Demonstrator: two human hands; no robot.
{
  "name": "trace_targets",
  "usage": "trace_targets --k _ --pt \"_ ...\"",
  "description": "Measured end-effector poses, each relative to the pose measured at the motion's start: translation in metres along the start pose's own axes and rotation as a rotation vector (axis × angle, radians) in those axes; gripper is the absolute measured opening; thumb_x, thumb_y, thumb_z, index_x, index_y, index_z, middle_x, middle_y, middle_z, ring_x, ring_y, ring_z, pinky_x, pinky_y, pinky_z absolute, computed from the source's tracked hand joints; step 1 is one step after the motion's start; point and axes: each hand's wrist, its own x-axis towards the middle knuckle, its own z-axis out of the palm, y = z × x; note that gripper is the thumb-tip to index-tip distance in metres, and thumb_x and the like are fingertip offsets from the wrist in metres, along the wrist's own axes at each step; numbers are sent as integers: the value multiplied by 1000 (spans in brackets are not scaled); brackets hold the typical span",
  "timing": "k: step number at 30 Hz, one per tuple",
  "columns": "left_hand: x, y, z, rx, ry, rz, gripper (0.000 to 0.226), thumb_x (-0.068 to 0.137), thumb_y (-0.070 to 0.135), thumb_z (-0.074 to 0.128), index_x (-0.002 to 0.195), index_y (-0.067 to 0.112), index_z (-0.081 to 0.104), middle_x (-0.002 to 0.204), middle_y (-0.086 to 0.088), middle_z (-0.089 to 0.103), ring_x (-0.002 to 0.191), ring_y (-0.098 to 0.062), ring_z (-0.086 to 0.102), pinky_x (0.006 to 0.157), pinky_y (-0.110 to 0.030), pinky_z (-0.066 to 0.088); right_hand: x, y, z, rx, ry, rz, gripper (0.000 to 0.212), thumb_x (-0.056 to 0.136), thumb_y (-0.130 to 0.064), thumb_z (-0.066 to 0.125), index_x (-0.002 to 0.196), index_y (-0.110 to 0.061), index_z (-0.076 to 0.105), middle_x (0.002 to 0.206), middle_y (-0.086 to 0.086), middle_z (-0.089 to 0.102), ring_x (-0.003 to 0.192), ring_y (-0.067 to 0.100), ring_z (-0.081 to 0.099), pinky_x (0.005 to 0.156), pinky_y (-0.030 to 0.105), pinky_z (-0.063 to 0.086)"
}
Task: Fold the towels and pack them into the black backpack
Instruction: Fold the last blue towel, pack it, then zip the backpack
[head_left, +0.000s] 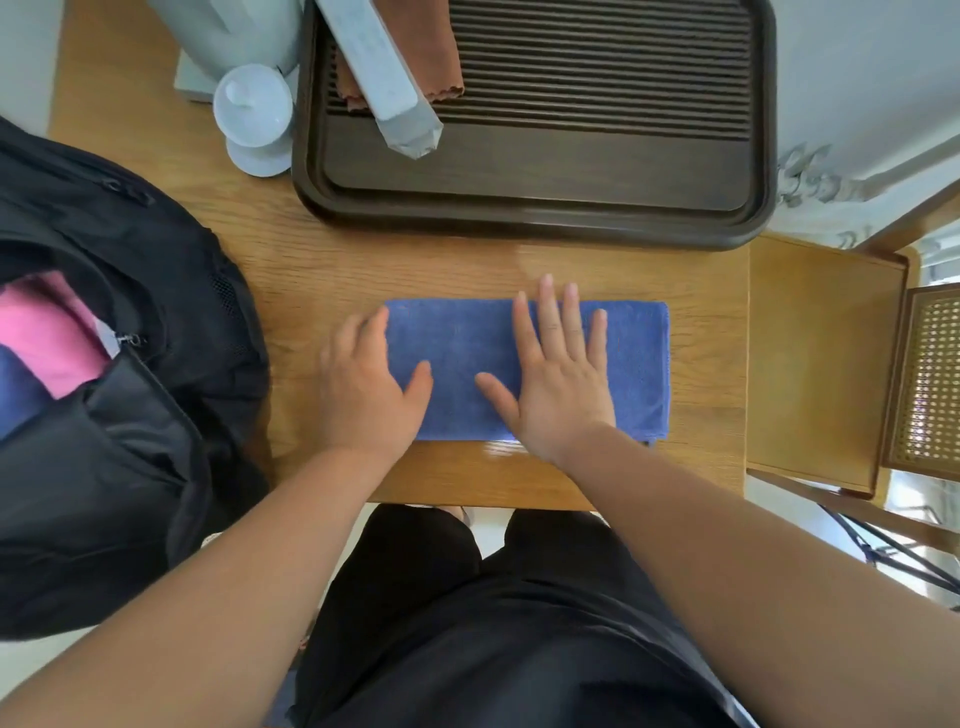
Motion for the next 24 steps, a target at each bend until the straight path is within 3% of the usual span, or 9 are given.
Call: trace_targets --k 4,8,10,12,14,18,21,24 --pt "10 2 1 -241 -40 -452 63 87 41 72 140 15 51 140 -5 43 119 -23 53 90 -33 45 0 -10 18 14 -71 53 90 94 -74 10 159 -16 -10 166 7 -21 151 29 -25 122 57 -5" --pt "23 8 10 -339 -36 -526 45 78 39 76 117 19 64 127 -3 51 104 -22 59 93 -38 52 1 -10 24 -1 -47 49 90 94 -75 11 159 -15 -8 167 7 -17 151 30 -22 122 58 -5" --pt "28 12 12 -346 -38 -563 22 69 35 74 84 22 65 114 -2 59 91 -23 63 82 -39 58 1 -11 24 -10 -43 57 90 94 -75 11 159 -16 -8 167 7 -17 152 30 -22 122 58 -4" --pt "33 11 13 -398 -46 -624 16 59 30 67 64 17 62 97 -7 69 77 -28 68 63 -47 62 1 -12 23 -11 -53 69 90 94 -75 10 159 -16 -9 167 7 -18 151 30 -23 122 58 -5" --pt "34 15 9 -438 -65 -654 13 60 20 66 65 10 61 85 -11 71 75 -33 71 56 -53 59 1 -12 22 -10 -66 67 90 93 -76 9 159 -17 -11 166 6 -20 151 30 -24 122 58 -6" --pt "30 28 -2 -580 -90 -695 15 70 13 71 77 17 58 86 -7 71 81 -31 71 69 -51 61 2 -7 12 41 -140 27 92 90 -78 6 157 -20 -16 165 4 -24 150 28 -27 122 56 -10" --pt "23 30 -6 -751 -164 -747 20 74 7 75 82 20 63 92 -9 74 84 -32 73 76 -55 61 0 8 -5 234 -174 -46 87 93 -73 13 159 -22 -10 166 1 -20 151 23 -24 124 51 -6" --pt "11 37 -16 -892 -252 -765 17 84 2 70 90 18 69 99 -10 75 83 -27 73 67 -38 57 -14 36 -24 391 -71 -60 83 98 -64 32 161 -17 5 169 1 3 155 21 -4 126 42 6"
